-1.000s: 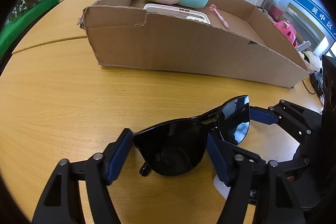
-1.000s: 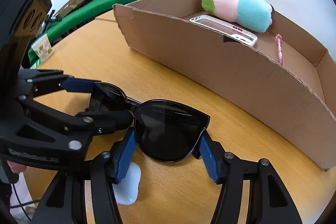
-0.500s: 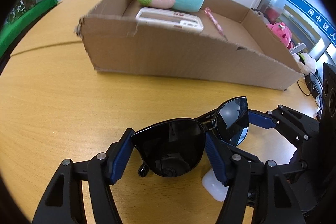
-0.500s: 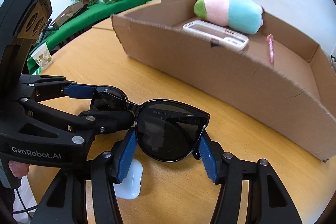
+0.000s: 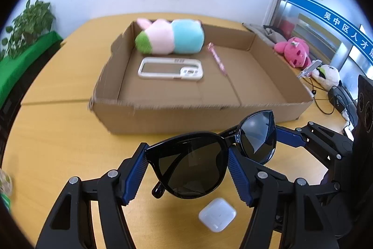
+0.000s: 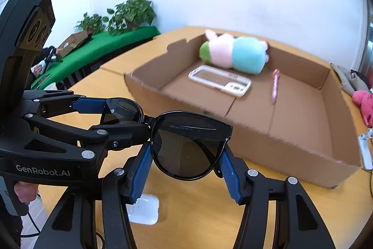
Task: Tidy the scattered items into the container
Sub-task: 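Lift the sunglasses with the left tool and carry them over the box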
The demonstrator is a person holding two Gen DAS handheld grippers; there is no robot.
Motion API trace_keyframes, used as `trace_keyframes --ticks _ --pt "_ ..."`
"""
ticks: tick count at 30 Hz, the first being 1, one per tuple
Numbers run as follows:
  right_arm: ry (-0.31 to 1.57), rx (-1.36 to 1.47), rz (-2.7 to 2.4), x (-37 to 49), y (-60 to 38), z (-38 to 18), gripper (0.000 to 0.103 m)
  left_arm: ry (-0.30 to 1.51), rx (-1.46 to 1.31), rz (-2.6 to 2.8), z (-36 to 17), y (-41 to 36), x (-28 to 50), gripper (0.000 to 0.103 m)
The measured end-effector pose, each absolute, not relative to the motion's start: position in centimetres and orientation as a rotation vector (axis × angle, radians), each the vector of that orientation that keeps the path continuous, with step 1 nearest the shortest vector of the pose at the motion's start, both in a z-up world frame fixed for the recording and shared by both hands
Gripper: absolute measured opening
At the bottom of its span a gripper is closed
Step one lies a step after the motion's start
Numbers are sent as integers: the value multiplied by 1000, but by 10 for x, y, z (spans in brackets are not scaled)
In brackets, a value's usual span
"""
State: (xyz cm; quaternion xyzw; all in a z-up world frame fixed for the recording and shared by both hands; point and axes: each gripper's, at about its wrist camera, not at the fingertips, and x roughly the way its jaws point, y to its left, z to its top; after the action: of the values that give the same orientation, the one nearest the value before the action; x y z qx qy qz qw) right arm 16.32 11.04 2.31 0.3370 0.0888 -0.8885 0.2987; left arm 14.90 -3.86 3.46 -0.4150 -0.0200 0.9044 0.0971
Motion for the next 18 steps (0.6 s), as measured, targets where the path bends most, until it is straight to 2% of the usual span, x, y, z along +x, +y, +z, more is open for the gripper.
trace_keyframes --ticks 10,18 --pt "182 814 -2463 145 133 71 61 47 -1107 2669 85 -12 124 66" --pt "150 808 -2497 116 138 92 61 84 -1076 2653 106 -4 91 66"
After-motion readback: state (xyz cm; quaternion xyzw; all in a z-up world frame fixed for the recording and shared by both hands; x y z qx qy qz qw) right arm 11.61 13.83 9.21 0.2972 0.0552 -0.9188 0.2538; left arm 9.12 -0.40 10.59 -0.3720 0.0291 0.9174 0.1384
